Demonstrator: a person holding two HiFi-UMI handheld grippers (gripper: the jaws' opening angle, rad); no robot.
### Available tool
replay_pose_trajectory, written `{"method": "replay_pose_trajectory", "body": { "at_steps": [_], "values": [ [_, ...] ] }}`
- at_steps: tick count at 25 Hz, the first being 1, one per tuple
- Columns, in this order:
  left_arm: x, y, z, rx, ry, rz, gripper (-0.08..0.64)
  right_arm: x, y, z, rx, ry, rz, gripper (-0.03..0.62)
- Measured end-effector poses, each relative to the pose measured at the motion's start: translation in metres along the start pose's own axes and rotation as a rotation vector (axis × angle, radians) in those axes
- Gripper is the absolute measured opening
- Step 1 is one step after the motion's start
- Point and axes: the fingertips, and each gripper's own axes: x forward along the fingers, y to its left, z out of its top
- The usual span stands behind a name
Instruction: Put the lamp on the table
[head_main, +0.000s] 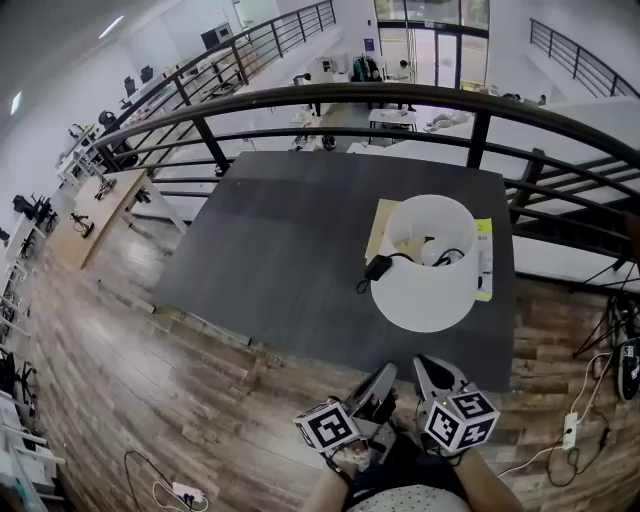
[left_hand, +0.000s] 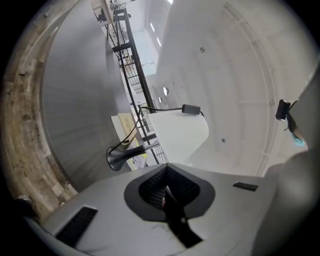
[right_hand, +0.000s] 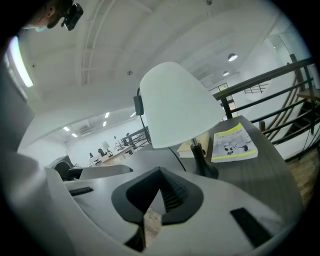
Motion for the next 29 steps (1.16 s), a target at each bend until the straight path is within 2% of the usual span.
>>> {"method": "replay_pose_trajectory", "body": {
  "at_steps": [3, 9, 21, 29],
  "values": [
    [0.005, -0.006, 0.005, 0.023, 0.003, -0.018, 0.008, 0.001, 0.001, 0.004, 0.007, -0.009, 0.003, -0.009],
    [0.008, 0.003, 0.008, 0.023, 0.021, 0.033, 0.008, 0.002, -0.003, 0.012, 0.011, -0.029, -0.012, -0.009],
    [0.027, 0.004, 0.002, 0.020, 0.066, 0.016, 0.008, 0.010, -0.016, 0.009, 0.013, -0.016, -0.039, -0.009],
    [0.036, 0.002, 0.005, 0.029, 0.066, -0.010, 0.008, 0.013, -0.023, 0.012, 0.021, -0.020, -0.049, -0.009]
  ]
}}
